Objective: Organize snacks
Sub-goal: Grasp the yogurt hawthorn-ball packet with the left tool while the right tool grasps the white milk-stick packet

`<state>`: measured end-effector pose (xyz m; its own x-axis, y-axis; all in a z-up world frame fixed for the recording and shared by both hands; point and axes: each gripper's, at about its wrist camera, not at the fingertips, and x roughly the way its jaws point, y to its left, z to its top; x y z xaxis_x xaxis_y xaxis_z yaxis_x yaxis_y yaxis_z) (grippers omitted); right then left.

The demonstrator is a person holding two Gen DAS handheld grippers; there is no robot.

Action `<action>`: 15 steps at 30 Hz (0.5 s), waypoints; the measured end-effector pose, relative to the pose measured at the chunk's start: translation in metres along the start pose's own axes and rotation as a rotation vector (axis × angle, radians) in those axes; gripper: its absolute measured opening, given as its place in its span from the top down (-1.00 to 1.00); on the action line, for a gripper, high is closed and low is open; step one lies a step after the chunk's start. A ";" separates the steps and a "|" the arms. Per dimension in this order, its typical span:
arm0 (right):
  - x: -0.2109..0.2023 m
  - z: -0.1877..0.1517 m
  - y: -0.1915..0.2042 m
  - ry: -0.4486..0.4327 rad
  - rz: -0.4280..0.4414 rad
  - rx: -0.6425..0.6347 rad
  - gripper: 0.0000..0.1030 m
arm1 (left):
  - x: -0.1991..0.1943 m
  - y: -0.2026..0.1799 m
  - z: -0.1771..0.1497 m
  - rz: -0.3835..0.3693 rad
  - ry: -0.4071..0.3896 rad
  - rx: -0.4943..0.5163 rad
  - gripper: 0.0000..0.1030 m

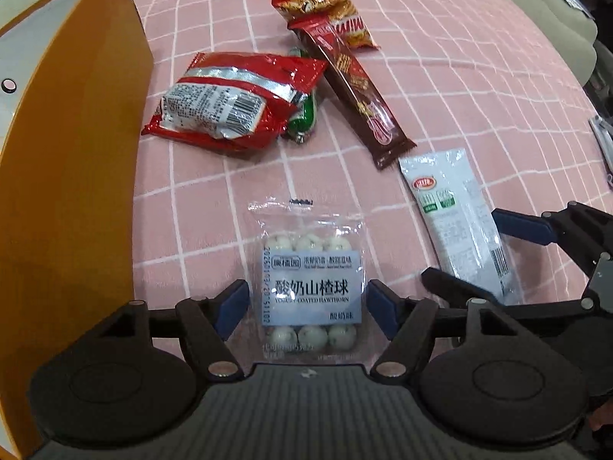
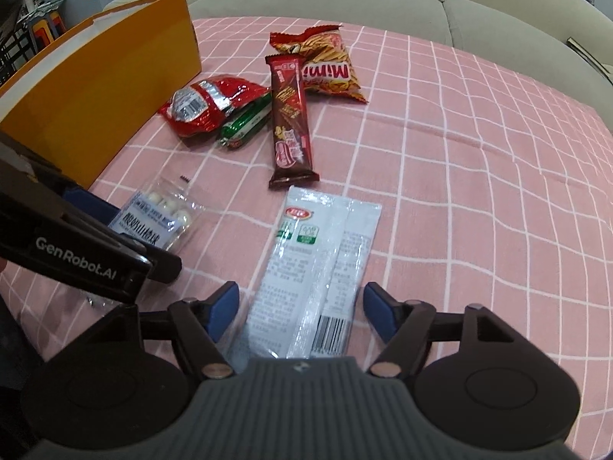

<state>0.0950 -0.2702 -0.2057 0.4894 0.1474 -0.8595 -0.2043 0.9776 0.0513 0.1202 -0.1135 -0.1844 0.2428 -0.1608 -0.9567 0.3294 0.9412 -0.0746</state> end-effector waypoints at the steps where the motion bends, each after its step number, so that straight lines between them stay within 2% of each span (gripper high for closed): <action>1: 0.001 0.001 0.001 -0.003 -0.003 -0.003 -0.40 | 0.001 -0.002 0.000 0.007 -0.002 0.010 -0.58; 3: 0.003 0.001 0.005 -0.001 -0.016 -0.026 -0.40 | -0.001 -0.004 -0.002 0.019 -0.001 0.030 -0.37; 4: 0.003 0.001 0.007 -0.002 -0.024 -0.039 -0.36 | -0.001 -0.006 -0.002 0.032 -0.001 0.038 -0.33; 6: 0.002 0.001 0.009 -0.007 -0.021 -0.045 -0.28 | -0.001 -0.005 -0.001 0.033 -0.003 0.026 -0.31; 8: 0.001 0.001 0.009 -0.014 -0.023 -0.046 -0.09 | -0.002 -0.004 -0.003 0.034 -0.007 0.016 -0.29; 15: -0.002 0.001 0.010 -0.010 -0.016 -0.022 0.03 | -0.005 -0.002 -0.004 0.027 -0.004 -0.027 -0.23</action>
<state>0.0931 -0.2608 -0.2027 0.5012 0.1337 -0.8550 -0.2148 0.9763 0.0268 0.1142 -0.1134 -0.1806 0.2551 -0.1366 -0.9572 0.2984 0.9528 -0.0564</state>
